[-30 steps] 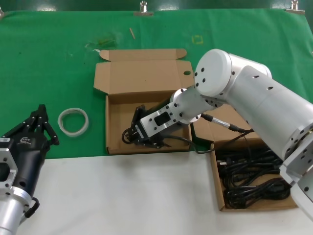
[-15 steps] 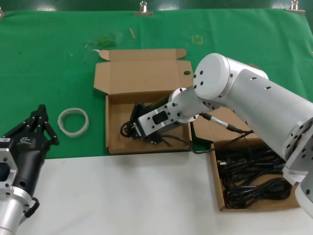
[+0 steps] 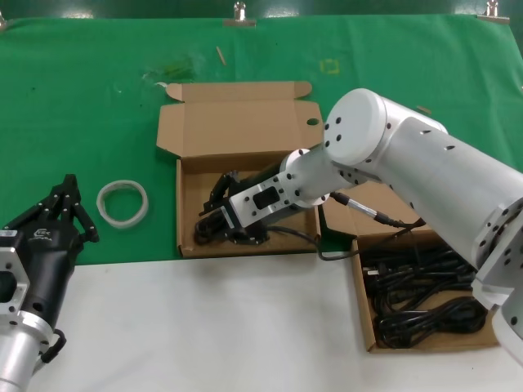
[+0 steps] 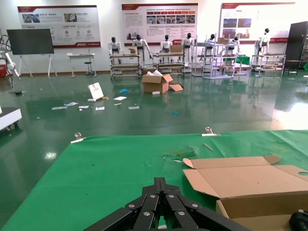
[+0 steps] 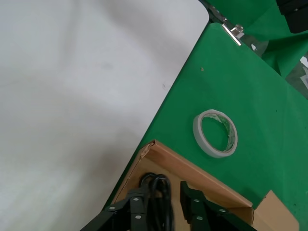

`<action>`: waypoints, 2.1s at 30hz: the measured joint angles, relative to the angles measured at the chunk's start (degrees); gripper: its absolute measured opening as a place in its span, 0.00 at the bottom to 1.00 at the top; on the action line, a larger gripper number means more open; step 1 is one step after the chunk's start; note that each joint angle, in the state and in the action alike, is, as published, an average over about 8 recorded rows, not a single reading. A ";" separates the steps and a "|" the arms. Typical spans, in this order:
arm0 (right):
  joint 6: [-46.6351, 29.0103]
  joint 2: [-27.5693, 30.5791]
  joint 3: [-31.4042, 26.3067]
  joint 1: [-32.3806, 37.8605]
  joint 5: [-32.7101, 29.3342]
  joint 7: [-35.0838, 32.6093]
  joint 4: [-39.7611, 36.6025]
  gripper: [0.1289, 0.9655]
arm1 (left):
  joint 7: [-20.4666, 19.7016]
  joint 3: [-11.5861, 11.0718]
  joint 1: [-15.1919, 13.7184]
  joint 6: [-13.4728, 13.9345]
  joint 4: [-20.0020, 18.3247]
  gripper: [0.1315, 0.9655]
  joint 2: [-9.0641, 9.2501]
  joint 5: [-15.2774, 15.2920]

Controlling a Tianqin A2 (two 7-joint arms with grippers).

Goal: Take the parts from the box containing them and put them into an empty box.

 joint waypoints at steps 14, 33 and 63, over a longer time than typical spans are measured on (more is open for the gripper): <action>-4.25 3.47 13.26 -1.04 -3.07 1.42 3.27 0.35 | 0.00 0.00 0.00 0.00 0.00 0.01 0.00 0.00; -4.45 12.82 29.89 -12.15 1.44 5.20 17.36 0.78 | 0.00 0.00 0.00 0.00 0.00 0.01 0.00 0.00; 10.61 14.11 40.22 -29.60 4.13 13.51 32.93 1.00 | 0.00 0.00 0.00 0.00 0.00 0.36 0.00 -0.01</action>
